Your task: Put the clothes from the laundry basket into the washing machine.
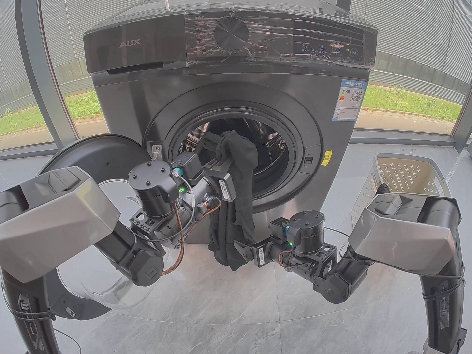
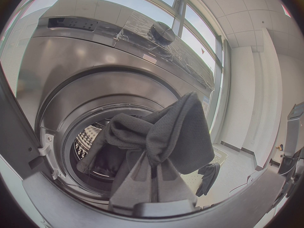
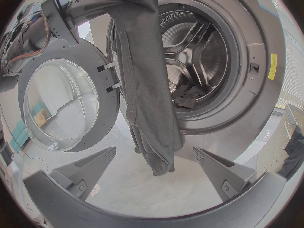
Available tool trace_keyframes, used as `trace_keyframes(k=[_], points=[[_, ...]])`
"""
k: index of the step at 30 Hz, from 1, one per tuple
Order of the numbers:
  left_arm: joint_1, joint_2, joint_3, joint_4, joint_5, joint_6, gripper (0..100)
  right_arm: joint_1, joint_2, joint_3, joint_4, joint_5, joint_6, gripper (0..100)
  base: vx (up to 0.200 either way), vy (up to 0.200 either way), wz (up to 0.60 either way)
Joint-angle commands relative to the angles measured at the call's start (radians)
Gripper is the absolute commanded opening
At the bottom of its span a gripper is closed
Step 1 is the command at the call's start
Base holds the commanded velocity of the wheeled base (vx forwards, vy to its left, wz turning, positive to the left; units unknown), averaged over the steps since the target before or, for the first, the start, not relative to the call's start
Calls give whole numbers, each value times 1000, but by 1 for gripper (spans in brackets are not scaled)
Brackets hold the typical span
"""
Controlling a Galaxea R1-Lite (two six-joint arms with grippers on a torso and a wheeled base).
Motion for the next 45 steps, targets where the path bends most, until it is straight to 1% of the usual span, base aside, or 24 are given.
trace_keyframes(k=[1,6,11,19,20,26,34,38,41,45], points=[[3,-7,4,-3,0,0,0,2,26,-37,1,0,-2,100,0,0,0],[3,-10,7,-7,0,0,0,-7,49,-90,2,-8,-2,100,0,0,0],[6,-8,9,-7,-1,0,0,-15,49,-100,2,-10,-2,100,0,0,0],[6,-11,18,-9,-1,-6,0,-43,81,-186,1,-13,0,100,0,0,0],[6,-11,18,-9,-1,-6,0,-43,81,-186,1,-13,0,0,0,0,0],[6,-10,27,-26,-1,-8,0,-29,91,-196,-18,-22,3,0,0,0,0],[6,-7,27,-27,-1,-8,0,-26,77,-184,-25,-20,5,0,0,0,0],[12,-4,46,-35,-1,-9,0,-32,0,-101,-45,-20,-2,0,0,0,0],[32,1,66,-55,-3,-8,0,-46,-98,-20,-33,-19,-5,0,0,0,0],[40,3,76,-58,-3,-8,0,-75,-179,54,-31,-10,-11,0,0,0,0]])
